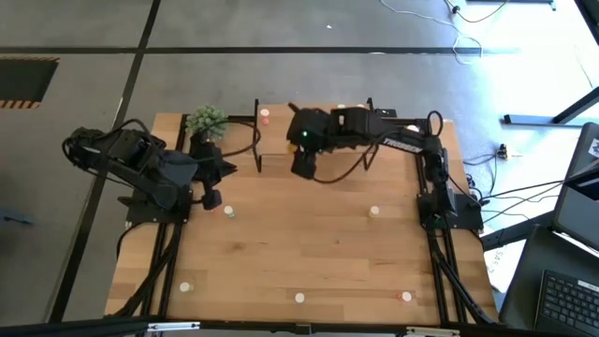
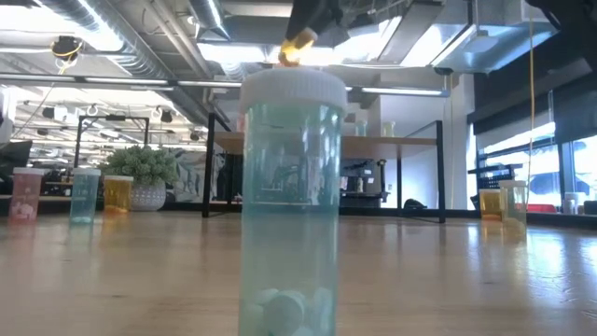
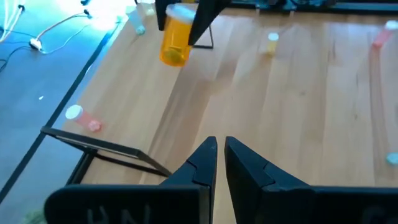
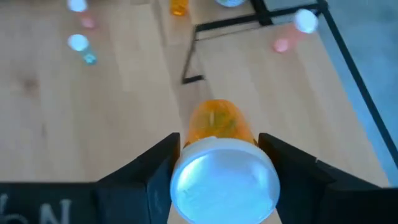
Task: Pick and place medicine bottles onto shelf by color
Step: Put the center orange medicine bottle on the shelf
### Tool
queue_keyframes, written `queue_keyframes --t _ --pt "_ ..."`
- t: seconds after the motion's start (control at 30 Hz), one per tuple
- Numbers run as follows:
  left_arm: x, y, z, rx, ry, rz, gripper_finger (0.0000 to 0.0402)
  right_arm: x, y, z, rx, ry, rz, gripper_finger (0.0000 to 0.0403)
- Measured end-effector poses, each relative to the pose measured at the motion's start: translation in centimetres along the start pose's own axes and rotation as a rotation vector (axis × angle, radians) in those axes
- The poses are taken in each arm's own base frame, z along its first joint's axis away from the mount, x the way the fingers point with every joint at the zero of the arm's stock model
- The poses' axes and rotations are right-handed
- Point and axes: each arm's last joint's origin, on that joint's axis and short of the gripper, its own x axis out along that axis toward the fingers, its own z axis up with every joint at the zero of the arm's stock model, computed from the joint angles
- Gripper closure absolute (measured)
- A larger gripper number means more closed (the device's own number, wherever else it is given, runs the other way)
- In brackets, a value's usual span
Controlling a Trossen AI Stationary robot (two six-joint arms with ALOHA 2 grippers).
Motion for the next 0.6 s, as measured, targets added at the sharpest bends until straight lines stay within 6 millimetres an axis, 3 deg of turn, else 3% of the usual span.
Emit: queue_keyframes --t 0.1,0.33,0.6 --pt "0.1 0.2 0.1 -0.009 0.0 0.013 0.0374 0.4 -1.5 0.1 0.012 0.001 -0.023 0.0172" --pt "0.4 0.7 0.2 -0.028 0.004 0.041 0.0374 1.0 -4.9 0.3 0.031 -0.012 -0.062 0.0195" --pt "0.7 1.2 0.3 -0.046 0.007 0.07 0.0374 2.2 -6.6 0.4 0.057 -0.005 -0.072 0.0179"
